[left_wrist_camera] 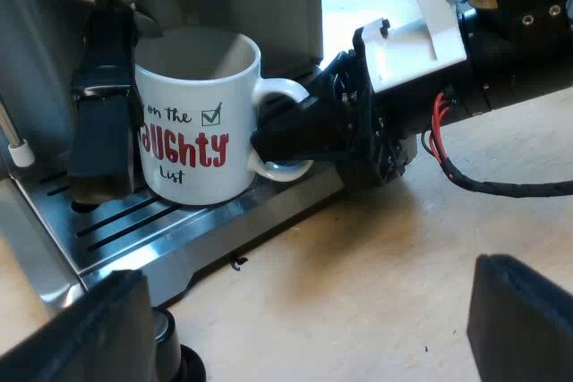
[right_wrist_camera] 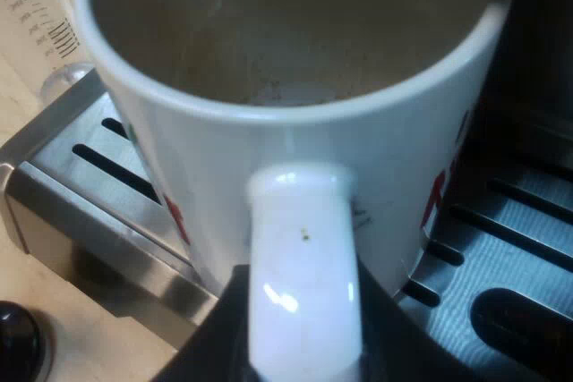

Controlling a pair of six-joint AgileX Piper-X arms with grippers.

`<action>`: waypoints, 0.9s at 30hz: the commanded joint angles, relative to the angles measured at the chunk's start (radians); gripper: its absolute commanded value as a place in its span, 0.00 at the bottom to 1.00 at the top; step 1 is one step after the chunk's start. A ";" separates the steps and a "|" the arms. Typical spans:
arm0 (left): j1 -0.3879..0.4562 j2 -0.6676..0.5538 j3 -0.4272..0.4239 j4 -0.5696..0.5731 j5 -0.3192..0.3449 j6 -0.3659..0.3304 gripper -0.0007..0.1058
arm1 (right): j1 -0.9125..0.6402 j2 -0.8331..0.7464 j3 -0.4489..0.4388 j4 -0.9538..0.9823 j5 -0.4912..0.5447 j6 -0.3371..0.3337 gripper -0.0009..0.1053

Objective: Place mug into machine

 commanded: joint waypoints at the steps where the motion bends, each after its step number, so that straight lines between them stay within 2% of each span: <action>1: 0.001 0.000 -0.002 -0.015 0.006 0.001 0.69 | 0.018 -0.008 -0.016 -0.044 0.043 0.002 0.01; 9: 0.001 0.000 -0.002 -0.015 0.006 0.001 0.69 | 0.068 -0.008 -0.016 -0.044 0.145 -0.009 0.01; 23: 0.001 0.000 -0.002 -0.015 0.036 0.001 0.69 | 0.068 -0.008 -0.016 -0.044 0.173 0.000 0.02; 26: 0.001 0.000 -0.002 -0.015 0.036 0.001 0.69 | 0.068 -0.008 -0.016 -0.052 0.173 0.000 0.15; 27: 0.001 0.000 -0.002 -0.015 0.036 0.001 0.69 | 0.068 -0.008 -0.016 -0.059 0.173 0.000 0.23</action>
